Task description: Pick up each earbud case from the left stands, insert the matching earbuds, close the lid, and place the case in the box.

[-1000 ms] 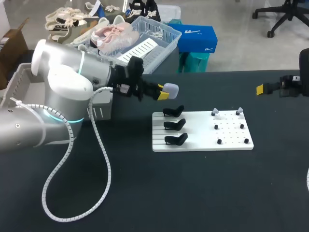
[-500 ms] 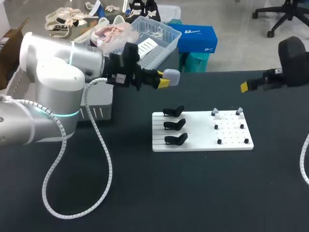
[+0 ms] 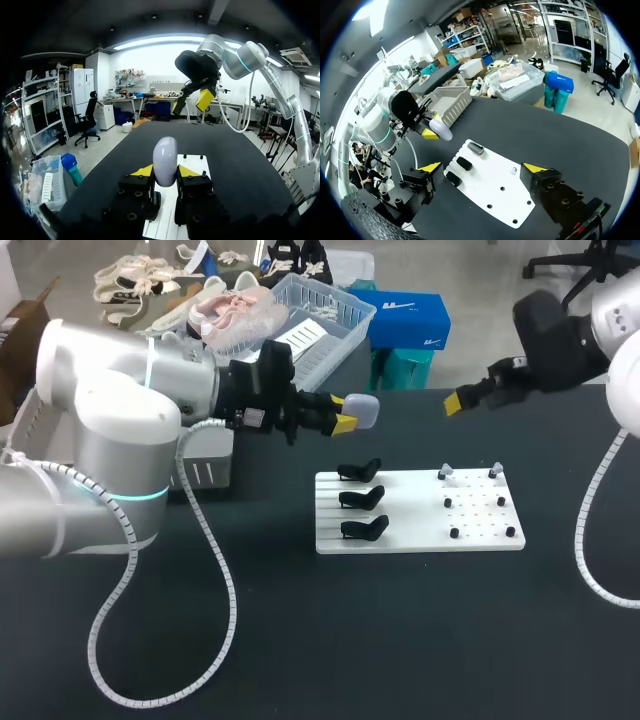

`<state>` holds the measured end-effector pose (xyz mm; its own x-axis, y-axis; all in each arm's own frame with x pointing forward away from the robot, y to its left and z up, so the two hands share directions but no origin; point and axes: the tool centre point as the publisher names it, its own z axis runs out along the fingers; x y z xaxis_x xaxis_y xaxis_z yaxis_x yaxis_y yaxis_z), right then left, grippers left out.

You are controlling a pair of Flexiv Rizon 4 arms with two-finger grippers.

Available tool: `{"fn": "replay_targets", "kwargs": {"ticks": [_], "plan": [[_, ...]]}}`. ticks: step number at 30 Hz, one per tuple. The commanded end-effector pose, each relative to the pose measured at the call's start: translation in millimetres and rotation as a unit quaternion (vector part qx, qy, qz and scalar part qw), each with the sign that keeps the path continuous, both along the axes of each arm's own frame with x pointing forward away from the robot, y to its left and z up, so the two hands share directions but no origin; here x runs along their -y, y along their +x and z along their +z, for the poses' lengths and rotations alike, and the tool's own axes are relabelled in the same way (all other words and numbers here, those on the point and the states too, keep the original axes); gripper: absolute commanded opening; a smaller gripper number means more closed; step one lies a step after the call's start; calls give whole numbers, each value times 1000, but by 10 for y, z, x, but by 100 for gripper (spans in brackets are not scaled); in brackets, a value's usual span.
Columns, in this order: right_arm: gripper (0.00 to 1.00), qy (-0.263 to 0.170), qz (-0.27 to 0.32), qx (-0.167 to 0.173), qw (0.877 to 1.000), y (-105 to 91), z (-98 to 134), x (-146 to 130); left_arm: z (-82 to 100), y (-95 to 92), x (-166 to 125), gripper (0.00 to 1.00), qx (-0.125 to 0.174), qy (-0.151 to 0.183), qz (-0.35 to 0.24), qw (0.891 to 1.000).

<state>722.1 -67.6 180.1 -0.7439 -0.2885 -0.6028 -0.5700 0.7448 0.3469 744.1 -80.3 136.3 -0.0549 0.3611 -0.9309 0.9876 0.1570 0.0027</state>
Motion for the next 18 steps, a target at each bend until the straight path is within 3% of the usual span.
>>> {"fn": "replay_targets", "kwargs": {"ticks": [1, 18], "plan": [[100, 10, 28, -9, 1000, 73, -16, -166, -24, -2, 45, 0, -3, 6, -2, 1000], [100, 11, 94, -27, 995, 195, -186, -690, 89, 25, 144, 0, 15, -4, 6, 1000]]}}
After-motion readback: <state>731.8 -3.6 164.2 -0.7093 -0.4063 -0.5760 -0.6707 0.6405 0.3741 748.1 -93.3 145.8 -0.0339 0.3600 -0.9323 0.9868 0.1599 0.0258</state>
